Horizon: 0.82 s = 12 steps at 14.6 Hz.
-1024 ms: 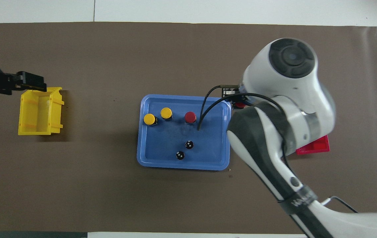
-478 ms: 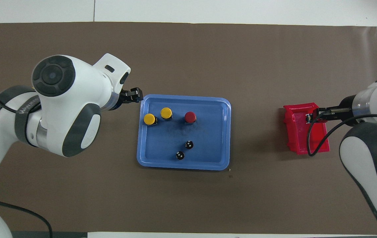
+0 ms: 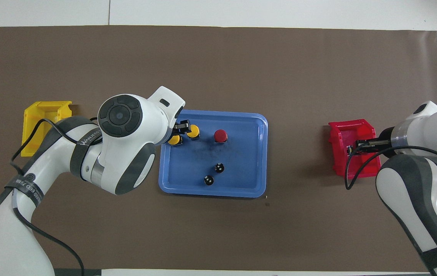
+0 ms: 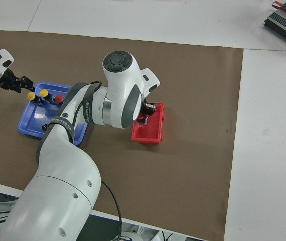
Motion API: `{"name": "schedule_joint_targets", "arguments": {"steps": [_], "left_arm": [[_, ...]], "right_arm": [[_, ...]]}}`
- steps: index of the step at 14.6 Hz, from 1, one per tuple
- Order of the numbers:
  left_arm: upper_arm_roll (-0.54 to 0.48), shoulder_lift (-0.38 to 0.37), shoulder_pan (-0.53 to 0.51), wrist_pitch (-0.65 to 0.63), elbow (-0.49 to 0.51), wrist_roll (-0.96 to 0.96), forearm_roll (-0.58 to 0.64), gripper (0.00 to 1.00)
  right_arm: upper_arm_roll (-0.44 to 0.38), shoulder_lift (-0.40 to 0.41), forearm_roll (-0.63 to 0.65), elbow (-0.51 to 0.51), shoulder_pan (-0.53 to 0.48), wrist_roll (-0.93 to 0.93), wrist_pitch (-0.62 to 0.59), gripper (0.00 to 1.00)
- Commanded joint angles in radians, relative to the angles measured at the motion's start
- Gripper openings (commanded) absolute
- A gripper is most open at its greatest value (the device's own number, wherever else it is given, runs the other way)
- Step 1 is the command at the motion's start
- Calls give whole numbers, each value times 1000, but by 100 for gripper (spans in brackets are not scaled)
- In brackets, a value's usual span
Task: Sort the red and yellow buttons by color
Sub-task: 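Grasp a yellow button with the left gripper while the right gripper releases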
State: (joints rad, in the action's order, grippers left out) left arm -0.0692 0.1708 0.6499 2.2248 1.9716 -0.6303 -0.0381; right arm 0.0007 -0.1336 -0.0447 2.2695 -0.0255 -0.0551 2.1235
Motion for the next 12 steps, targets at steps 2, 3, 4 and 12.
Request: {"name": "schedule_joint_targets", "arguments": {"steps": [2,3,4,12], "left_arm": [[-17,-22,19,27,45,-6,-2,74],[-17,-22,19,29,50,-5,-2,74],[-17,-22,17,33,52,-2,-2,74],[-15,-11,20,73,78,-5,-2,72]], "right_arm": [[12,-18,-17,62,-54,-75,39,24],[10,-18,-17,82,-56,-77,64,24],[10,-18,-17,103,-54,-77,90,24],[12,2,-17,185,-53,-89,190,28]]}}
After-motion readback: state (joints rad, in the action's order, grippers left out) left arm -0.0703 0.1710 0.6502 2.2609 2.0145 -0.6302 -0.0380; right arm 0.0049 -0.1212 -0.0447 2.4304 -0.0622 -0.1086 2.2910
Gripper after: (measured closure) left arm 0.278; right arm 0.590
